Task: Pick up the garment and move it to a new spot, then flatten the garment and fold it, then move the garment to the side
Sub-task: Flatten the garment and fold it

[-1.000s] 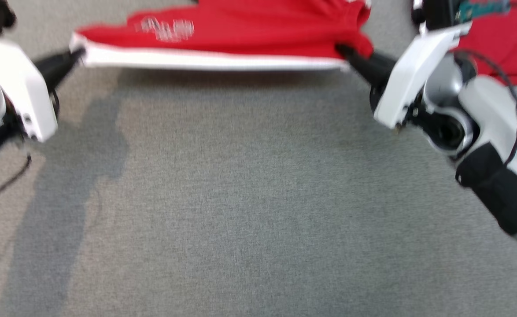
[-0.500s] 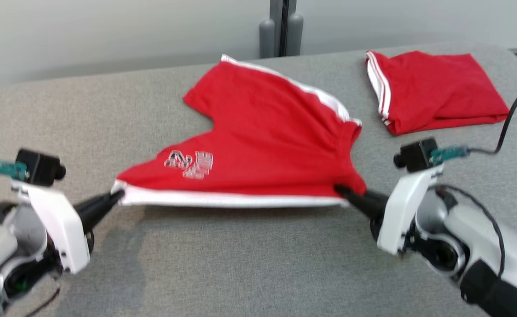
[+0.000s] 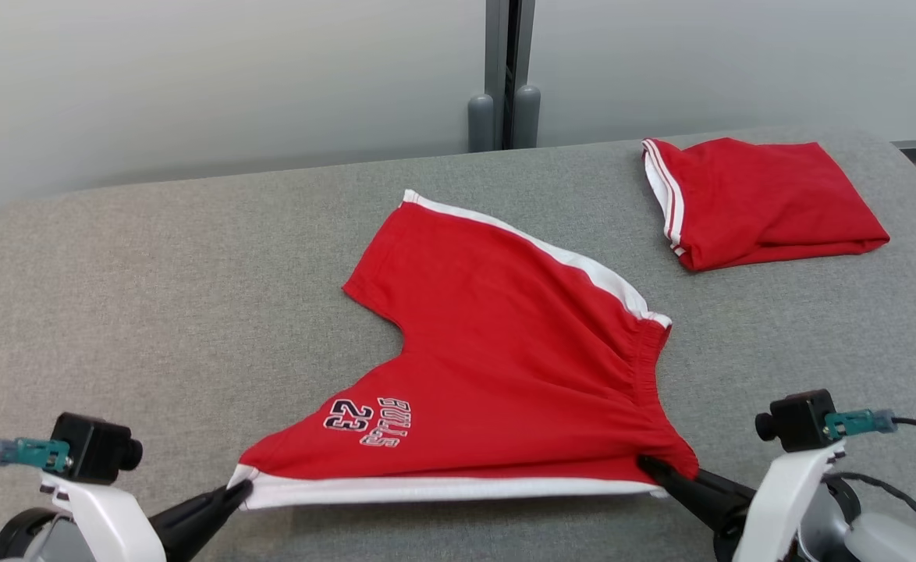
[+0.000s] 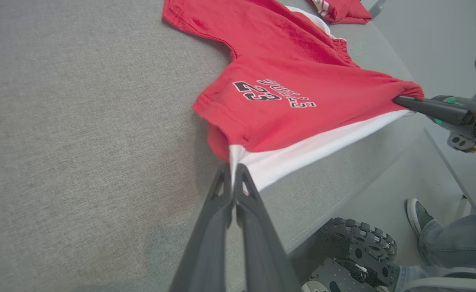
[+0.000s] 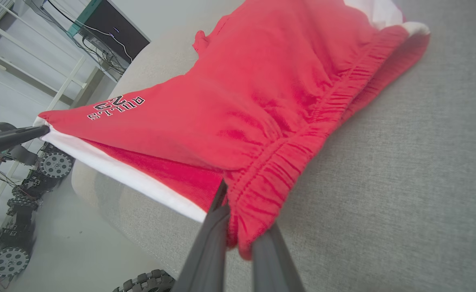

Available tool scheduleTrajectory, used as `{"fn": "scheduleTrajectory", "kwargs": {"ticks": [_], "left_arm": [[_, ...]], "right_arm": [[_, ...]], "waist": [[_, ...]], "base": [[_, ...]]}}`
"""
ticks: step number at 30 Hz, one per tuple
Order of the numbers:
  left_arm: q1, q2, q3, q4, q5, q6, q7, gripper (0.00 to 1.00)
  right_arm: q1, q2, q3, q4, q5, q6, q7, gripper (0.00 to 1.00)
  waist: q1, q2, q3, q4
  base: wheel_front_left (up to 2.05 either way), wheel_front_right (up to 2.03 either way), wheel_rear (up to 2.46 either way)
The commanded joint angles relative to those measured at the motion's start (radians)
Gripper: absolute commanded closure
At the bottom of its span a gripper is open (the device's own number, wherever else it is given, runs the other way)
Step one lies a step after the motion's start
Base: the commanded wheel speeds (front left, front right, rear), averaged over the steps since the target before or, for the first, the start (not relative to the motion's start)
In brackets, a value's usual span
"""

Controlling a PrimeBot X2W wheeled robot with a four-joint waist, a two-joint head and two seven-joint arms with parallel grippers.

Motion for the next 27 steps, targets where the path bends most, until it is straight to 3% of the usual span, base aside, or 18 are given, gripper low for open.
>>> {"fn": "scheduleTrajectory", "kwargs": {"ticks": [1, 9, 27], "left_arm": [[0.014, 0.015, 0.003, -0.013, 0.002, 0.014, -0.008, 1.0], [-0.03, 0.044, 0.033, -0.061, 0.009, 0.038, 0.002, 1.0], [-0.35, 0.037, 0.175, 0.145, -0.012, -0.119, 0.207, 1.0]], "right_arm": [[0.025, -0.019, -0.022, -0.016, -0.01, 0.0, -0.005, 1.0], [0.11, 0.008, -0.147, -0.096, -0.094, 0.0, 0.071, 1.0], [0.07, 0.267, -0.421, -0.179, -0.307, 0.0, 0.22, 1.0]], "waist": [[0.0, 0.0, -0.004, 0.001], [0.0, 0.0, 0.011, -0.028], [0.0, 0.0, 0.249, -0.157]], "base": [[0.0, 0.0, 0.0], [0.0, 0.0, 0.0], [0.0, 0.0, 0.0]]}}
